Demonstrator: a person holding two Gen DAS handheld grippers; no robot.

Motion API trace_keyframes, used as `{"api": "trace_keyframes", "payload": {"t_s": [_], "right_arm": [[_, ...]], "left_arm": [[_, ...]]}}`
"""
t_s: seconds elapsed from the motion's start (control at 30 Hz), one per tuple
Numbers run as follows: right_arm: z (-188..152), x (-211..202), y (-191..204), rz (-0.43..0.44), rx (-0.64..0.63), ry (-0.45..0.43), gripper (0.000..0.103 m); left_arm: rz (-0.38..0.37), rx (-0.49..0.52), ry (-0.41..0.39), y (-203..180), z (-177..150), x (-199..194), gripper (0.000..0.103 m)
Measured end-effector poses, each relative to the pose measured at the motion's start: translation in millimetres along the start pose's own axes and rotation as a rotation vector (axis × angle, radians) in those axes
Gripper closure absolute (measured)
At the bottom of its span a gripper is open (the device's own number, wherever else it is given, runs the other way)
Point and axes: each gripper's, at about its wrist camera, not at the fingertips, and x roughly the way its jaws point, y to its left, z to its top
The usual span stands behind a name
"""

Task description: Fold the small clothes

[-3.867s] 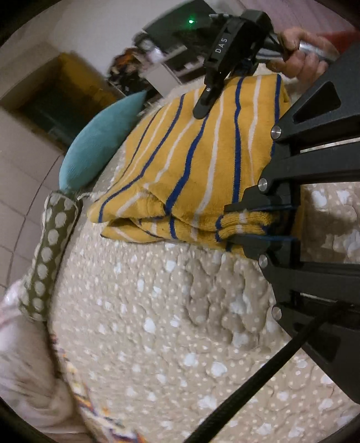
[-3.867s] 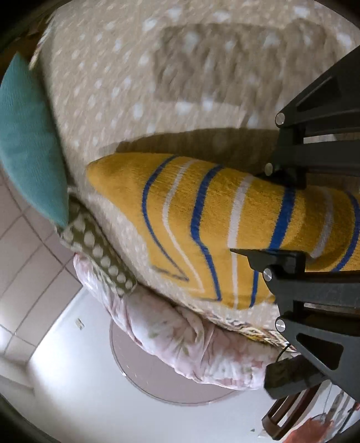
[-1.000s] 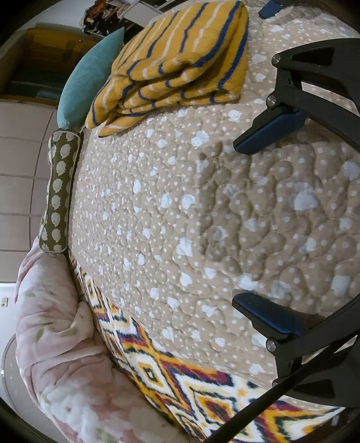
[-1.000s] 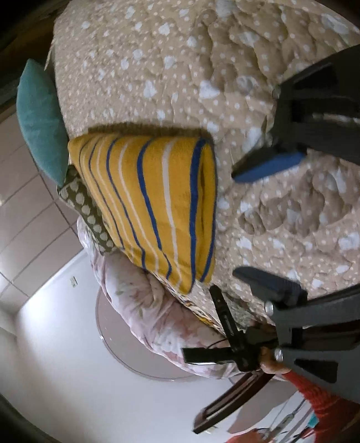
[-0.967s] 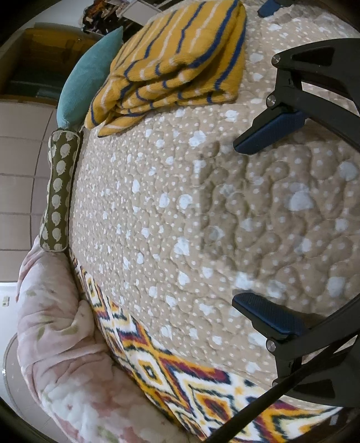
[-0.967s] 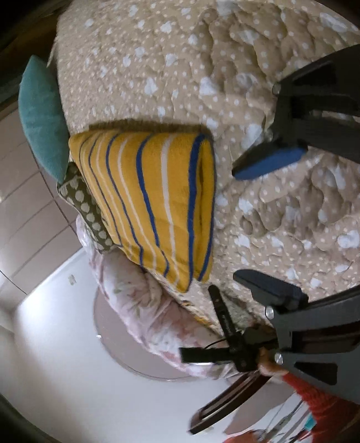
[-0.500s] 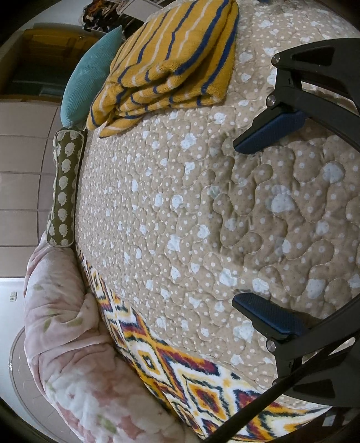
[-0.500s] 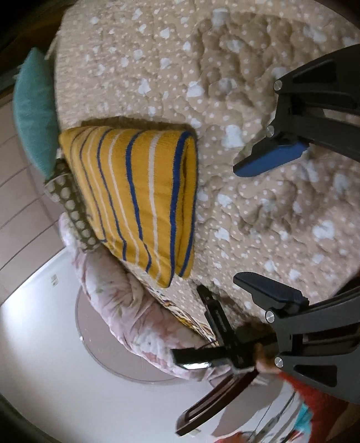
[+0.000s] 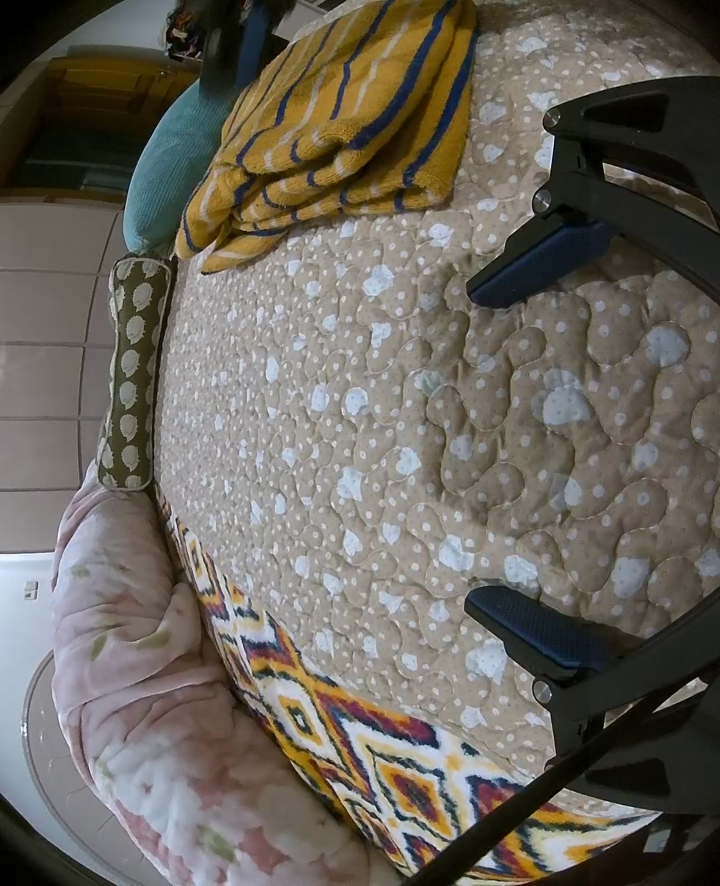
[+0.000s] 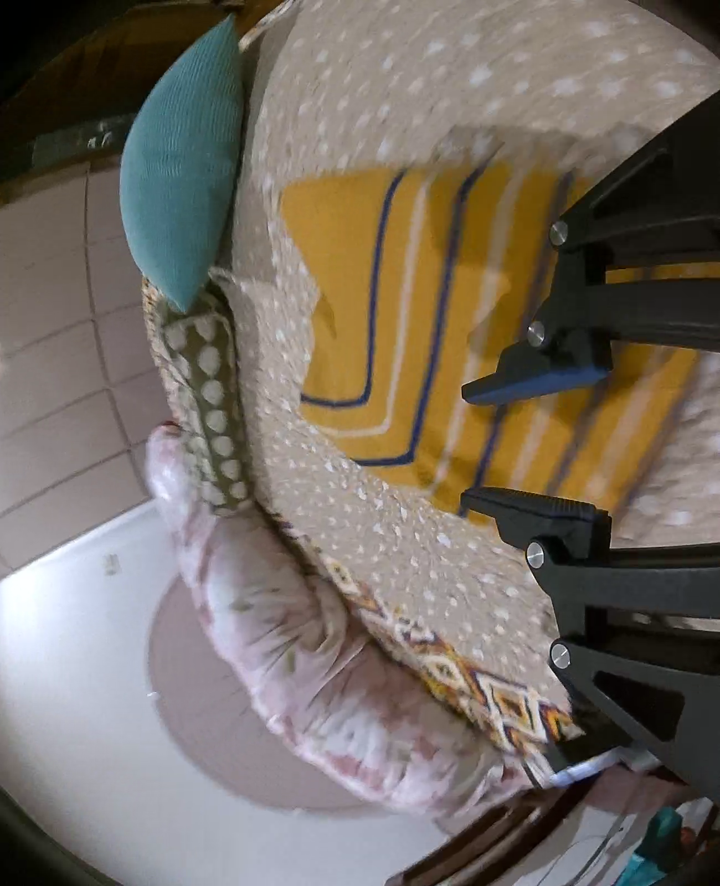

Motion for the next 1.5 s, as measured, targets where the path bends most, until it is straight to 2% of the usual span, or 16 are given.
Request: {"api": "trace_keyframes", "payload": {"t_s": [0.17, 0.33, 0.4, 0.53, 0.67, 0.77, 0.83, 1.0, 1.13, 1.33, 1.5], "right_arm": [[18.9, 75.2, 3.8, -0.055, 0.022, 0.105, 0.067], [26.1, 90.1, 10.1, -0.11, -0.019, 0.125, 0.065], [28.3, 80.5, 14.5, -0.121, -0.046, 0.119, 0.065], [26.5, 38.9, 15.5, -0.081, -0.029, 0.051, 0.065], [-5.0, -2.7, 1.6, -0.068, -0.004, 0.007, 0.062], [-35.6, -23.8, -8.9, -0.116, -0.01, -0.018, 0.06], [-57.6, -30.4, -19.0, -0.138, 0.0, -0.006, 0.059], [-102.8, -46.4, -37.5, -0.103, 0.056, 0.023, 0.059], [-118.0, -65.2, -36.9, -0.12, 0.06, -0.004, 0.058], [-138.1, -79.9, -39.5, -0.134, 0.088, -0.012, 0.047], [-155.5, -85.3, -54.0, -0.144, 0.147, -0.008, 0.046]], "left_arm": [[0.004, -0.001, -0.009, -0.3, -0.9, -1.1, 0.003], [0.01, -0.001, -0.016, -1.8, -1.6, -2.2, 0.003], [0.009, -0.001, -0.015, -2.0, -1.5, -2.3, 0.003], [0.01, -0.001, -0.015, -2.0, -1.4, -2.0, 0.003], [0.011, -0.001, -0.015, -2.1, -1.4, -1.6, 0.003], [0.011, 0.0, -0.014, -1.6, -1.2, -1.4, 0.003], [0.012, 0.001, -0.013, -2.2, -1.7, -1.2, 0.003], [0.019, 0.003, -0.006, -3.1, -1.2, 0.1, 0.003], [0.019, 0.004, -0.004, -2.7, -0.8, 0.2, 0.002], [0.02, 0.009, 0.002, -4.2, -0.5, -0.3, 0.002], [0.006, 0.023, 0.048, -3.7, 0.6, 3.6, 0.0]]}}
